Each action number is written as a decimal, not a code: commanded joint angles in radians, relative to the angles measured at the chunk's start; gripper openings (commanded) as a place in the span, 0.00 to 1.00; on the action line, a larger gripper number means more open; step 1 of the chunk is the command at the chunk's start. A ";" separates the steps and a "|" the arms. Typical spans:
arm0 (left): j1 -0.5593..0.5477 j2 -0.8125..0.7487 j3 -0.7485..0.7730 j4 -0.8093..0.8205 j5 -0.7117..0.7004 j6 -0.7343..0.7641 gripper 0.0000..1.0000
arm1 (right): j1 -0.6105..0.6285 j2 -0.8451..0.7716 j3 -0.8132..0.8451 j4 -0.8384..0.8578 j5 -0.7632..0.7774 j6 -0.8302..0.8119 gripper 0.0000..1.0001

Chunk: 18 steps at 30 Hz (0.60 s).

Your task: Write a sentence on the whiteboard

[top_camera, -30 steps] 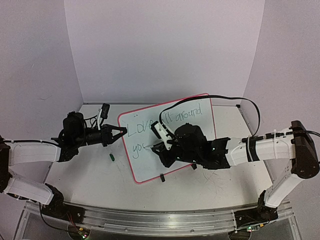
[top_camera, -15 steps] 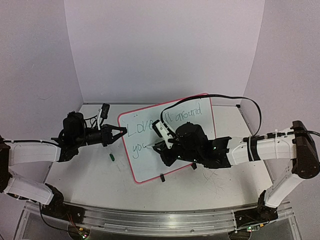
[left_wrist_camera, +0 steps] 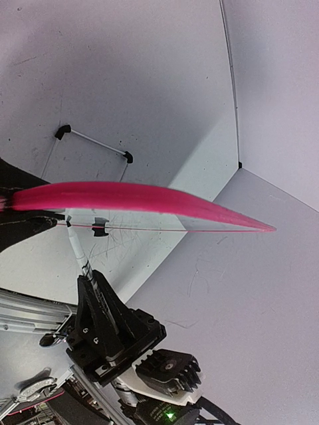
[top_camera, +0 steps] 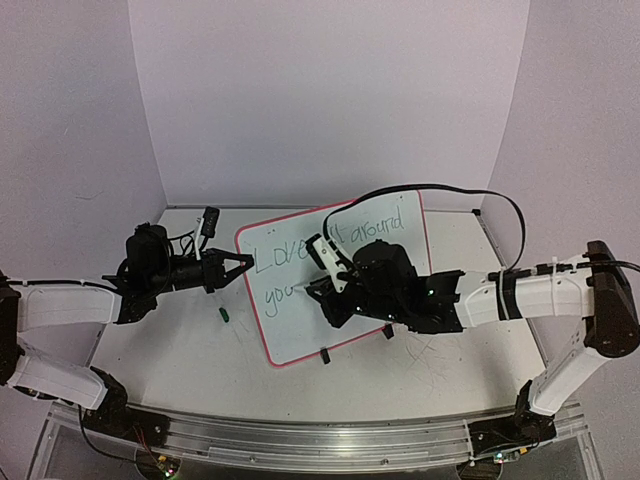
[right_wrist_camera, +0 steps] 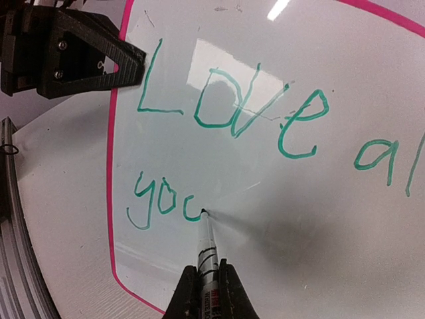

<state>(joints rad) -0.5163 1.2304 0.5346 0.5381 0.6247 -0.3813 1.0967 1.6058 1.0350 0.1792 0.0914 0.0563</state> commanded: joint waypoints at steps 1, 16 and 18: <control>0.004 0.002 0.005 -0.112 -0.050 0.104 0.00 | -0.026 -0.018 0.041 0.024 0.075 -0.003 0.00; 0.004 0.004 0.007 -0.112 -0.051 0.104 0.00 | -0.026 -0.025 0.043 0.026 0.078 -0.003 0.00; 0.003 0.004 0.008 -0.112 -0.051 0.104 0.00 | -0.026 -0.027 0.041 0.027 0.079 -0.003 0.00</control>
<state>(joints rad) -0.5163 1.2304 0.5346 0.5377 0.6245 -0.3813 1.0946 1.6058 1.0386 0.1799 0.0927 0.0563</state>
